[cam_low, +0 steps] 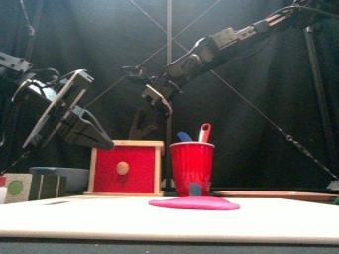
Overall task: Get the cutter from the drawer then cut the dough then place the extra dough in the bowl
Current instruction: Open the drawer
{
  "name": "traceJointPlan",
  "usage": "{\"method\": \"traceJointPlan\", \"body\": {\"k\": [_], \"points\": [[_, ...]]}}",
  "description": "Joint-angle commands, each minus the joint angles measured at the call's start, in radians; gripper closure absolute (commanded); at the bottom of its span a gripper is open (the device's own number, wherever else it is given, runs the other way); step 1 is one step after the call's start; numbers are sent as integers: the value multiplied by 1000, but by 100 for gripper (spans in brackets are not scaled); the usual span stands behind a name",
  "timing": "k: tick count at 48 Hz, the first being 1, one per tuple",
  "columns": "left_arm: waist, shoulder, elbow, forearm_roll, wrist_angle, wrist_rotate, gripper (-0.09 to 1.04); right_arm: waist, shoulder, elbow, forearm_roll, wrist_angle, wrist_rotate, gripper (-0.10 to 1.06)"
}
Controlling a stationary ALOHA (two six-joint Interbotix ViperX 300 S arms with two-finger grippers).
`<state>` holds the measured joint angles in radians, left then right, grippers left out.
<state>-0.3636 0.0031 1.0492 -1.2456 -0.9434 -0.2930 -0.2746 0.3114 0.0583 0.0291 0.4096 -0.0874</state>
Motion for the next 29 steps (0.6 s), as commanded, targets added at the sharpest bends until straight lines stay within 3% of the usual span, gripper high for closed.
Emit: {"method": "traceJointPlan", "body": {"k": [1, 21, 29], "points": [[9, -5, -11, 17, -9, 3, 95, -3, -28, -34, 26, 29, -2, 93], [57, 9, -2, 34, -11, 11, 94, 5, 21, -81, 35, 67, -2, 93], [61, 9, 6, 84, 0, 6, 88, 5, 18, -74, 35, 81, 0, 93]]}}
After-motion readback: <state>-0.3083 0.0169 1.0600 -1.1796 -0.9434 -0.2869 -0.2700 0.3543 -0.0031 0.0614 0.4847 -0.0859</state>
